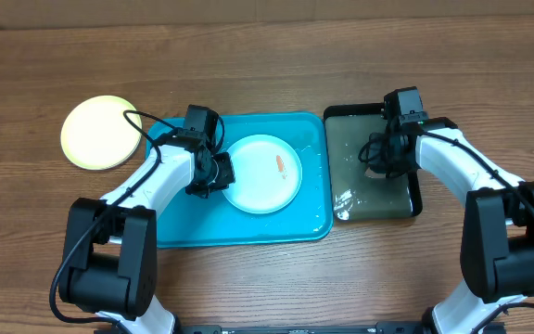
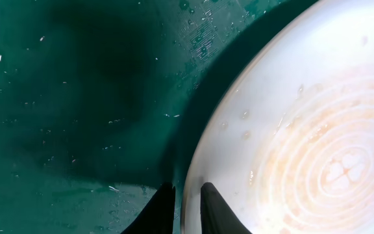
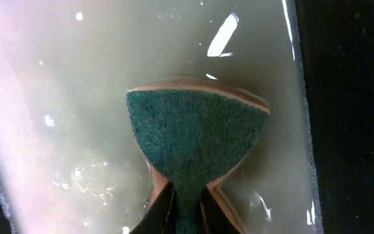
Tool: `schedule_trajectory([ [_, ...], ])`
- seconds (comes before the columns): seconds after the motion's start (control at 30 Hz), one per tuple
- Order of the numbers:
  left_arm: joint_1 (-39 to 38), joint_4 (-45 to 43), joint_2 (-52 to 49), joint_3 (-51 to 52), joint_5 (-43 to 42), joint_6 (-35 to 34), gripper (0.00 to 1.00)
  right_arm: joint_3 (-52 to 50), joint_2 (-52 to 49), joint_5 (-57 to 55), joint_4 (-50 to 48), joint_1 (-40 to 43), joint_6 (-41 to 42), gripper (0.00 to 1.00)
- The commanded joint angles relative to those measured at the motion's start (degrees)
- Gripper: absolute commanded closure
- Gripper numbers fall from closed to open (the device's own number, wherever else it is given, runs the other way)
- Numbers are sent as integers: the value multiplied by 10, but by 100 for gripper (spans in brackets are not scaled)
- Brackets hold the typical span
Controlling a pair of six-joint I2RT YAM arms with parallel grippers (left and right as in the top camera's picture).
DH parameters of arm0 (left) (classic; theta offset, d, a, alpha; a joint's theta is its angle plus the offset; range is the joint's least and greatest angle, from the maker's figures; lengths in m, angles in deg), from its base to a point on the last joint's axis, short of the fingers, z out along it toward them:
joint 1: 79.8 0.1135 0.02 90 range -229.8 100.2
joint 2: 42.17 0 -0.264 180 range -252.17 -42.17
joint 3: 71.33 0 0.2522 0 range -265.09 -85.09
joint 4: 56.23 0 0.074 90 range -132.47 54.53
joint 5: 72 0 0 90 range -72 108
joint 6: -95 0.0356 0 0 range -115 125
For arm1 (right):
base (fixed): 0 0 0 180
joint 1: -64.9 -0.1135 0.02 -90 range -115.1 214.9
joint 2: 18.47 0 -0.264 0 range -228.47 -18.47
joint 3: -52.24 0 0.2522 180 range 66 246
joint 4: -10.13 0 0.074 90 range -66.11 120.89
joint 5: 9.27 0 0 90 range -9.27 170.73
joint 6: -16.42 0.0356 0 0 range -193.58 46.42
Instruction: Clean dirty plates on tray and stack at the side
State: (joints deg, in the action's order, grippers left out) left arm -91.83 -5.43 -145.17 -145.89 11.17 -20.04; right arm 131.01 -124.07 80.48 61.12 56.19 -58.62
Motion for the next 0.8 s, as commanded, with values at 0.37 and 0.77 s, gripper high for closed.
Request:
schedule_trajectory([
  [0.37, -21, -1, 23, -5, 47, -7, 91, -3, 10, -1, -9, -1, -1, 90],
  [0.77, -26, -3, 41, -4, 75, -24, 87, 0, 10, -1, -10, -1, -2, 85],
])
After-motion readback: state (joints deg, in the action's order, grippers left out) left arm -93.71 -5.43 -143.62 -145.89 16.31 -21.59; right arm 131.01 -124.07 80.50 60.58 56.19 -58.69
